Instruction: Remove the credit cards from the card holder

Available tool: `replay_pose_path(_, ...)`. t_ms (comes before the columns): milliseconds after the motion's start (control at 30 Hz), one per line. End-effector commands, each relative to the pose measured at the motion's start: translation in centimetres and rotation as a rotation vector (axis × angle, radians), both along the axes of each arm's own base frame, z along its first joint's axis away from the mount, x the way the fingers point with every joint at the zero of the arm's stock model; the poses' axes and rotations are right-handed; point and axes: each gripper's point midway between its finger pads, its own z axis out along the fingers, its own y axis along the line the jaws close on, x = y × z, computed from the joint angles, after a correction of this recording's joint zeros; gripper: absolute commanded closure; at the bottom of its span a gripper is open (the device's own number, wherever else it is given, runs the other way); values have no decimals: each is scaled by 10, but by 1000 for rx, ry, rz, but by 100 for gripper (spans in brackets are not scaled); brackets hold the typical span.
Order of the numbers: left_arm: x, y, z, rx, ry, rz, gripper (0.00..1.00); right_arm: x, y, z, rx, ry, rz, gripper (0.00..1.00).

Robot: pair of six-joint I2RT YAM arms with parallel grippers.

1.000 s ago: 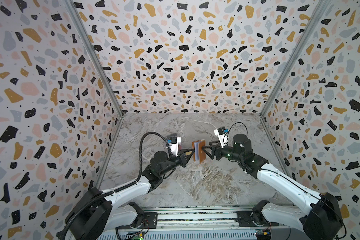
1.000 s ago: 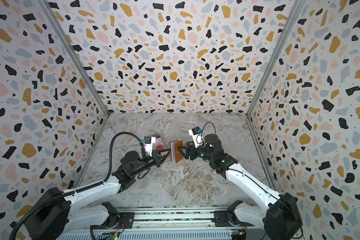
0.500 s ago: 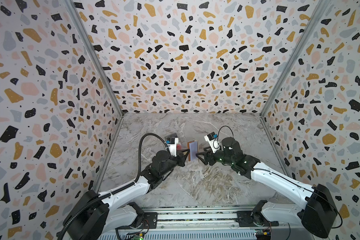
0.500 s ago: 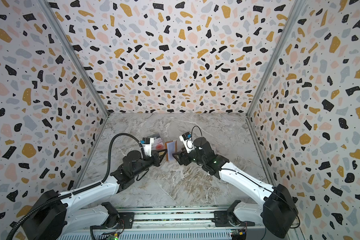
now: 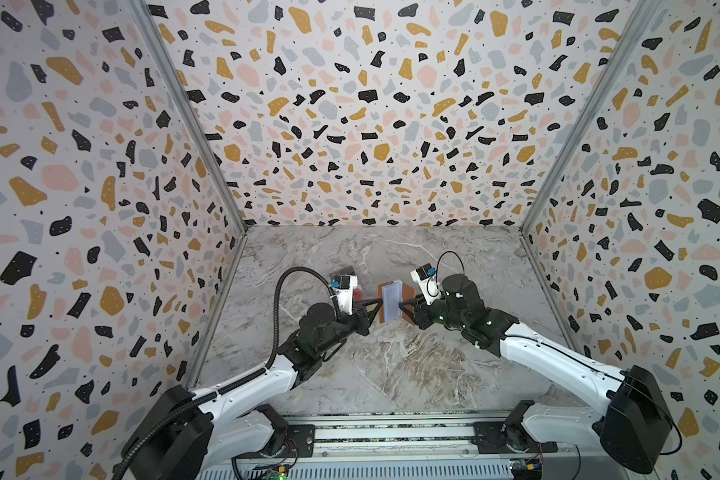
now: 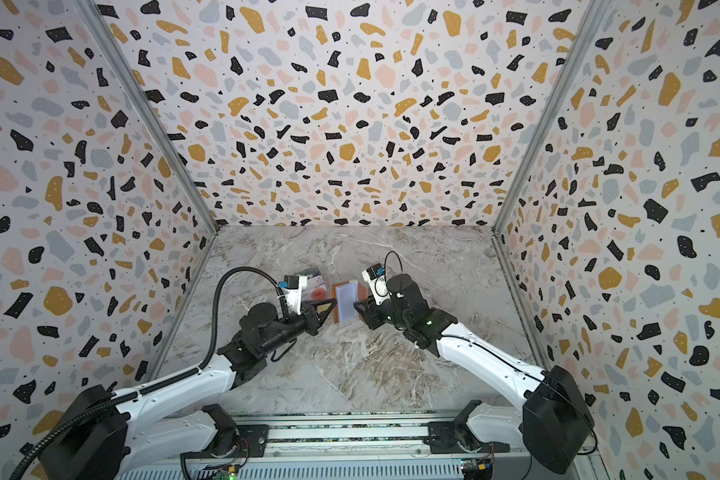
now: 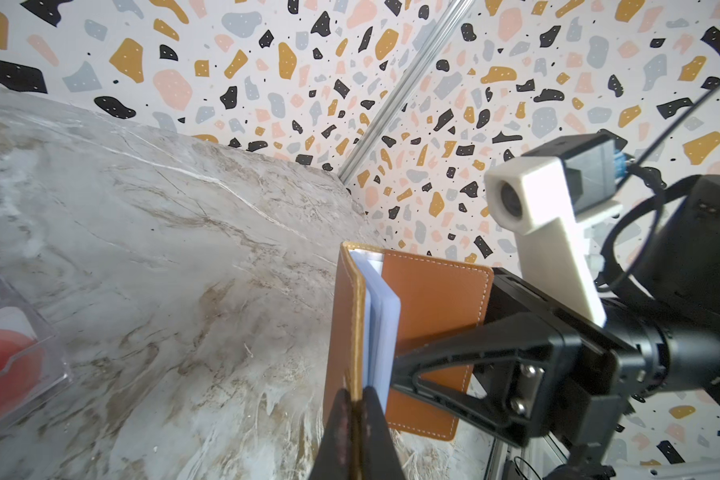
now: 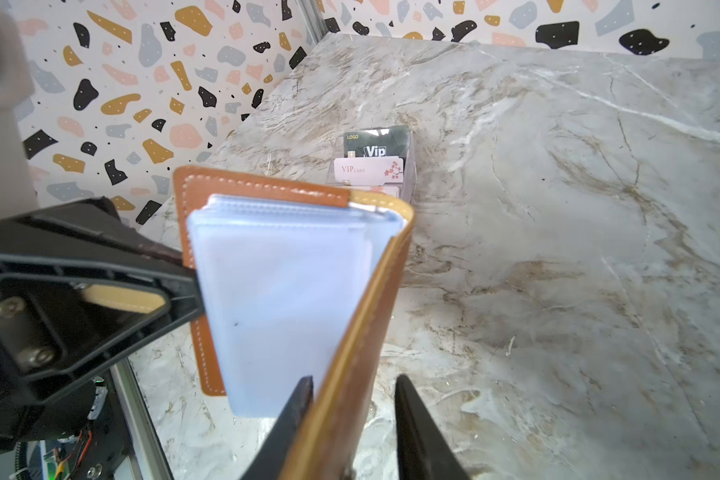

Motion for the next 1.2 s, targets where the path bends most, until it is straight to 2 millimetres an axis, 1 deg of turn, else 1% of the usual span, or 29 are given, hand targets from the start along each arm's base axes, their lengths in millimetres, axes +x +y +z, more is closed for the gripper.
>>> replay_pose_path(0,-6,-2,25,-69,-78,-39,100,-1,-13,1,46,30,-7,75)
replay_pose_path(67,-9,-3,26,-70,-83,-62,100,-4,-19,2,94,43,17,77)
replay_pose_path(233,-20,-13,29,-98,-89,-161,100,-18,-25,5,190,54,123,79)
replay_pose_path(300,-21,-15,23,-93,-73,-177,100,-22,-28,3,221,65,148,81)
replay_pose_path(367,-19,-16,14,-76,-46,-176,100,-23,-31,-2,240,86,161,83)
replay_pose_path(467,-18,-16,-2,-57,-12,-171,100,-23,-34,-17,237,125,154,83)
replay_pose_path(667,-17,-9,-38,-17,58,-132,100,-21,-35,-57,194,207,135,82)
replay_pose_path(900,-18,1,-77,35,144,-77,100,-14,-42,-96,108,277,59,82)
replay_pose_path(1167,-18,9,-103,9,215,-27,100,-15,-29,-123,-58,292,30,80)
